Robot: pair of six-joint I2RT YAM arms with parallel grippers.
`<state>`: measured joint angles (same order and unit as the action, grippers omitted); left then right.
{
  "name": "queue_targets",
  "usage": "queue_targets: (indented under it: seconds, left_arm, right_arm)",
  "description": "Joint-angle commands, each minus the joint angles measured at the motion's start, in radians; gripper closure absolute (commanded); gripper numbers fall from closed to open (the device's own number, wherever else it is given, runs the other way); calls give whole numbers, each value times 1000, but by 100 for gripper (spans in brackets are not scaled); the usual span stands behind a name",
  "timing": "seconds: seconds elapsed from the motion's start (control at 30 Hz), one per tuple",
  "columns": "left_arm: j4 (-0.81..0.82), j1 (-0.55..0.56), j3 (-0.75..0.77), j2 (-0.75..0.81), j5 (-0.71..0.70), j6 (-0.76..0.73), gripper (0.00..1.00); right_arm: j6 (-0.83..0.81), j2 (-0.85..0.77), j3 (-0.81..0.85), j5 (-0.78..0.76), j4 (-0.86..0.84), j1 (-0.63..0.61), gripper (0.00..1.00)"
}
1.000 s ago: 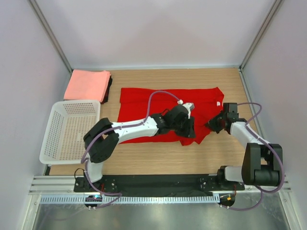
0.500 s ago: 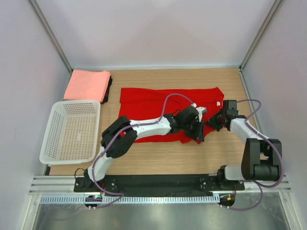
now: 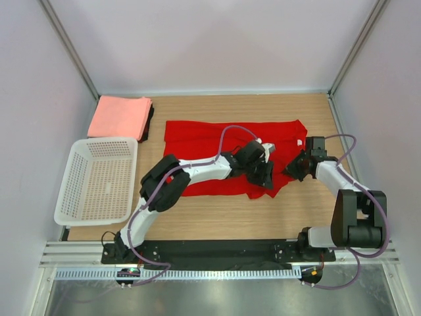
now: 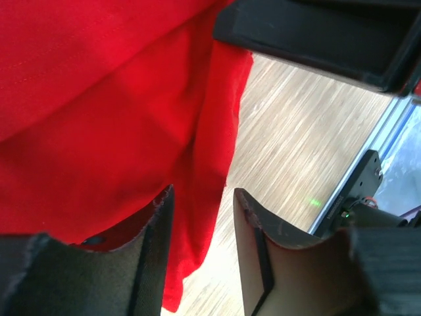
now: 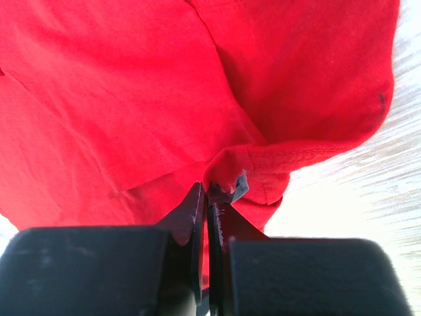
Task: Fold and stack the t-shirts
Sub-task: Fold the tshirt
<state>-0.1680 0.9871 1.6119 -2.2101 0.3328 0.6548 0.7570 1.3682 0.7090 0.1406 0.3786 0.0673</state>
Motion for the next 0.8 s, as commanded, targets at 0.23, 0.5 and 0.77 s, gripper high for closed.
queue_targets:
  seconds: [0.23, 0.5, 0.77]
  left_arm:
    - [-103, 5, 106, 6, -26, -187, 51]
    - [-145, -13, 175, -46, -26, -201, 76]
    - [-99, -62, 183, -65, 72, -150, 100]
  right_arm:
    - [-4, 12, 70, -7, -12, -3, 99]
    - [-31, 2, 87, 1, 19, -3, 91]
    - [-79, -67, 95, -48, 155, -4, 82]
